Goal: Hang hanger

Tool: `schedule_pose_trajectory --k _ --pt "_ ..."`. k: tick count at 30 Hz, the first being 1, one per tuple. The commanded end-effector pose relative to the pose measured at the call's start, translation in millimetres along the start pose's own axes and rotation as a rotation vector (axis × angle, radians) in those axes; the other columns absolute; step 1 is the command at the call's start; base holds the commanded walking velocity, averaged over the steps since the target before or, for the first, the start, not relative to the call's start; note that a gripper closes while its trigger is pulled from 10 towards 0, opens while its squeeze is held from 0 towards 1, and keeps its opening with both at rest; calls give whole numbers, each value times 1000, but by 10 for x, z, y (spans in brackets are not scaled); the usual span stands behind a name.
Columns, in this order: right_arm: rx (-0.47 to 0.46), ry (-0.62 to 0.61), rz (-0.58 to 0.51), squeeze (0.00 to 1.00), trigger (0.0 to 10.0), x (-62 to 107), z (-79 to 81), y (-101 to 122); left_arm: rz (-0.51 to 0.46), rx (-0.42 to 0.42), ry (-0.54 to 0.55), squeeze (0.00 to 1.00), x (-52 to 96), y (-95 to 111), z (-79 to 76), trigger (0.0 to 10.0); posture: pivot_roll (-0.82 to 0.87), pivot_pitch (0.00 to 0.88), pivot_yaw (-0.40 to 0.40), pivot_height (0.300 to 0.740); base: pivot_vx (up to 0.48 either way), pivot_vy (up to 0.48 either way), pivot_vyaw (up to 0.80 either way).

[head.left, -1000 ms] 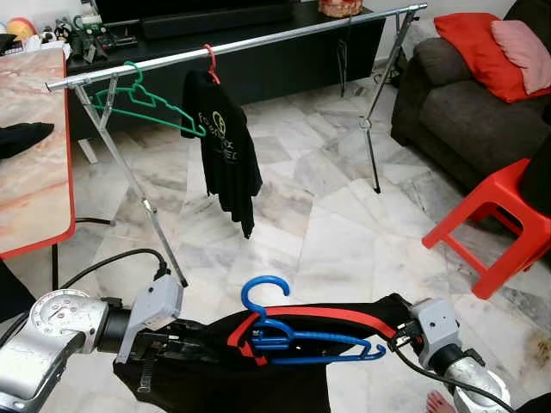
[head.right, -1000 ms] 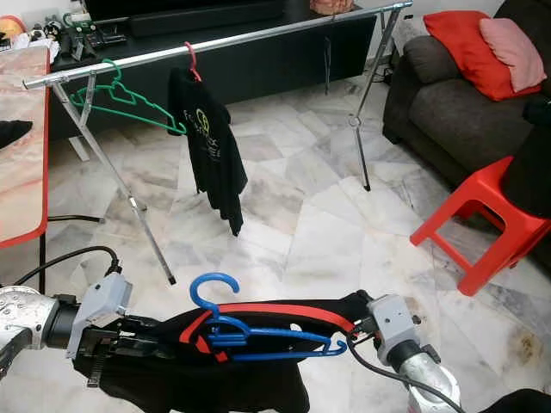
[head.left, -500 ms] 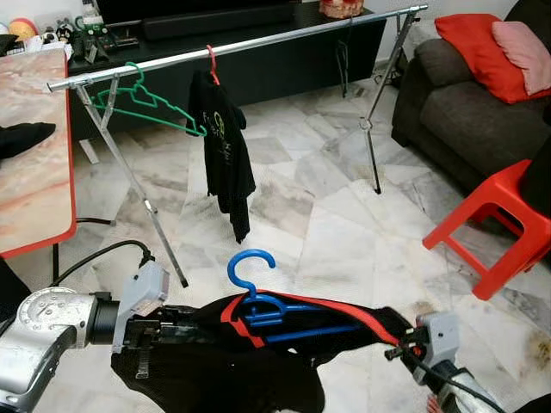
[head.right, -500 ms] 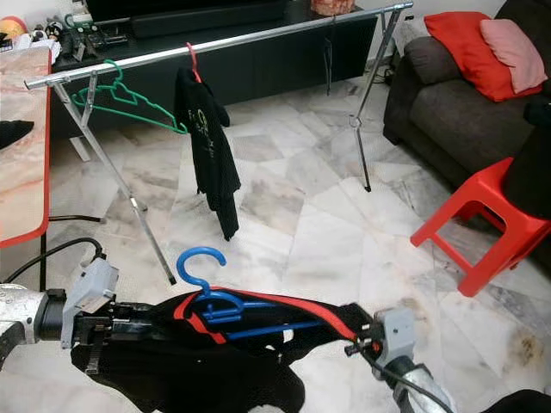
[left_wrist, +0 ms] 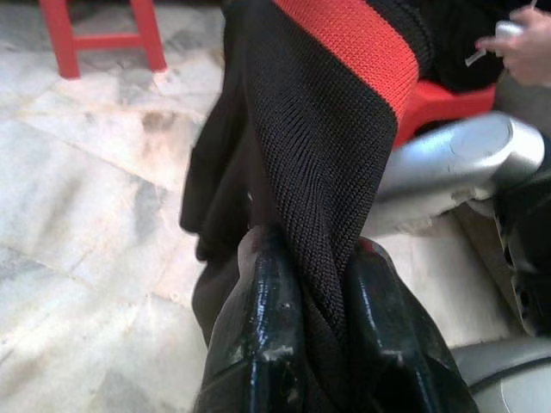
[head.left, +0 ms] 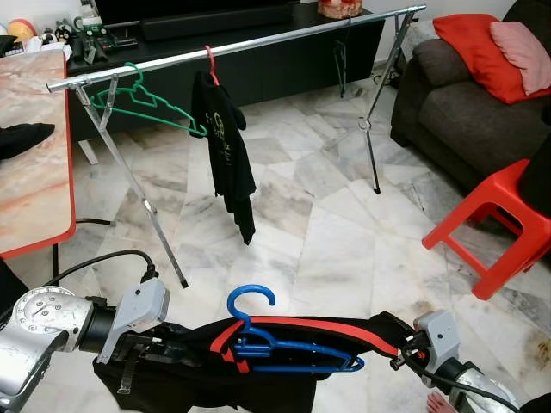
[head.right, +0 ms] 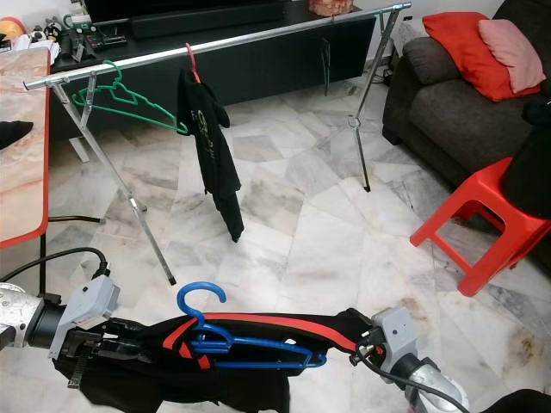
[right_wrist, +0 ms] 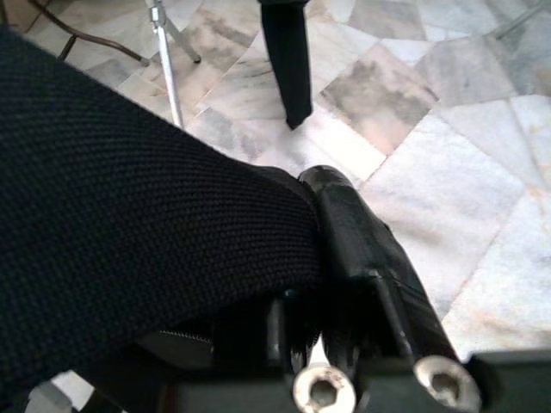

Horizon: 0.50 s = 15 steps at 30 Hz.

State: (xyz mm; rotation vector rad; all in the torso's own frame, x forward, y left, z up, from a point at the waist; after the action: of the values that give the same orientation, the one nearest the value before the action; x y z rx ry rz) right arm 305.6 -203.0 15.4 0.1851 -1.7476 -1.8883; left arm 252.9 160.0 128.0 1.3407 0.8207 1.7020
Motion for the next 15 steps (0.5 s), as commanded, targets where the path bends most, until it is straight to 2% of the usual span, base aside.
schedule_pose_trajectory --k 1,6,7,9,14,15 --pt "-47 -100 41 1000 10000 203 -248 -118 11 7 59 0 158 1 80 10000 -35 170 -34 740 0 0 0" --pt "-86 -6 74 1000 10000 192 -101 -190 8 3 48 0 141 15 59 10000 -34 170 -31 740 0 0 0" --pt "-125 69 104 1000 10000 207 -7 -230 12 0 43 0 139 11 56 10000 -34 170 -31 740 0 0 0" --pt "-158 134 132 1000 10000 231 69 -259 17 -4 38 0 139 6 53 10000 -34 170 -31 740 0 0 0" --pt "-243 277 196 1000 10000 340 184 -282 17 -11 25 0 129 16 42 10000 -37 166 -29 740 0 0 0" --pt "-250 341 254 1000 10000 407 247 -341 14 -9 21 0 121 20 35 10000 -36 164 -28 740 0 0 0"
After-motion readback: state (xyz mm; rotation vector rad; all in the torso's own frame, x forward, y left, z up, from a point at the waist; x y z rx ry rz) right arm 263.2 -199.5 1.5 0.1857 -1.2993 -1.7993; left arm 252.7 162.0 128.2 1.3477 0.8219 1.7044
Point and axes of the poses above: a point about 5 cm out from each wrist's last joint towards the gripper, its own x axis pointing back from the gripper into the wrist, its own y axis along the axis of the wrist's last joint, z = x × y, the point moved 6 cm from there along -x, pointing out of the wrist towards the gripper, and after that the axes turned 10 degrees about -x, right-handed, at the moved point
